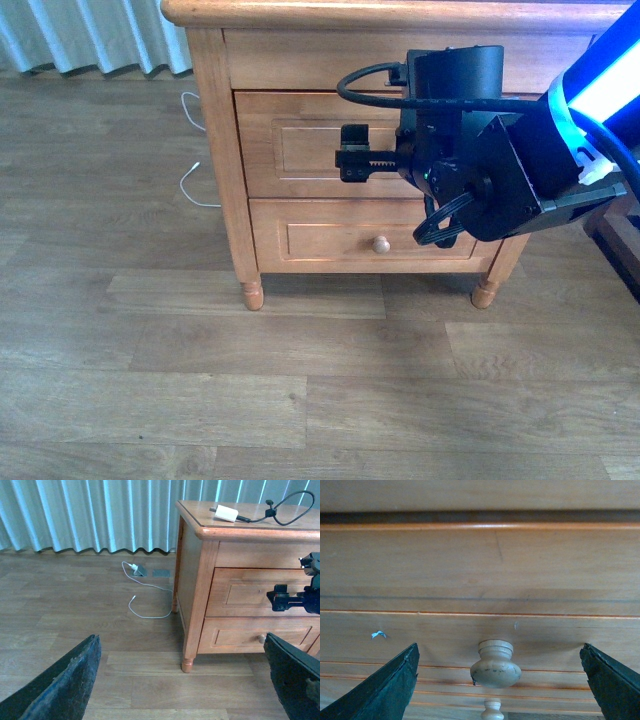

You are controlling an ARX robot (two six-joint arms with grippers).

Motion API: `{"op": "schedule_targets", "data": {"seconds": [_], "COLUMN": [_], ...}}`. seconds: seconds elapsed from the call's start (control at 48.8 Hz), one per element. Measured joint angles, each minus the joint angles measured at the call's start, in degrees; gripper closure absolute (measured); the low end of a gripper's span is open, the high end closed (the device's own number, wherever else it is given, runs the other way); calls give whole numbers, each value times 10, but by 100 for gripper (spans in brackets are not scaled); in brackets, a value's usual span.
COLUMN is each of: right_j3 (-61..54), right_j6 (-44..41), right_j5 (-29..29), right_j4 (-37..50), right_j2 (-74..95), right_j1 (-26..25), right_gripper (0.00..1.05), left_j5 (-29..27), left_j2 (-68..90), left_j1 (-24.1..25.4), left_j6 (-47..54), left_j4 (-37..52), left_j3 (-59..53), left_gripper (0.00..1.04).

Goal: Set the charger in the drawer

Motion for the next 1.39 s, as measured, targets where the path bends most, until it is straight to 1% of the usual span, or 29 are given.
{"op": "schedule_targets", "data": {"seconds": [0.964,1.026,1.128,1.21,1.272,1.313,1.395], "right_j3": [8,8,8,8,8,8,8], "right_j6": [-9,-11,-15,-17,-21,-23,-26], "right_j5": [5,8,12,7,6,3,0], "right_j4": [-7,-7,-7,-7,-7,-7,-7], "right_j2": [10,10,11,11,11,11,11], "right_j1": [-2,-2,-4,-3,-2,-1,0], "right_gripper": [8,17,39,53,60,67,77], "left_j5": [0,0,0,0,0,0,0], "left_j2": [0,0,0,0,0,0,0], "left_j1": [0,0,0,0,0,0,0], "left_j6": [0,0,0,0,0,0,0], "left_j4": [0,0,0,0,0,0,0], "left_j3": [0,0,0,0,0,0,0], "left_gripper": [6,6,6,6,6,6,6]}}
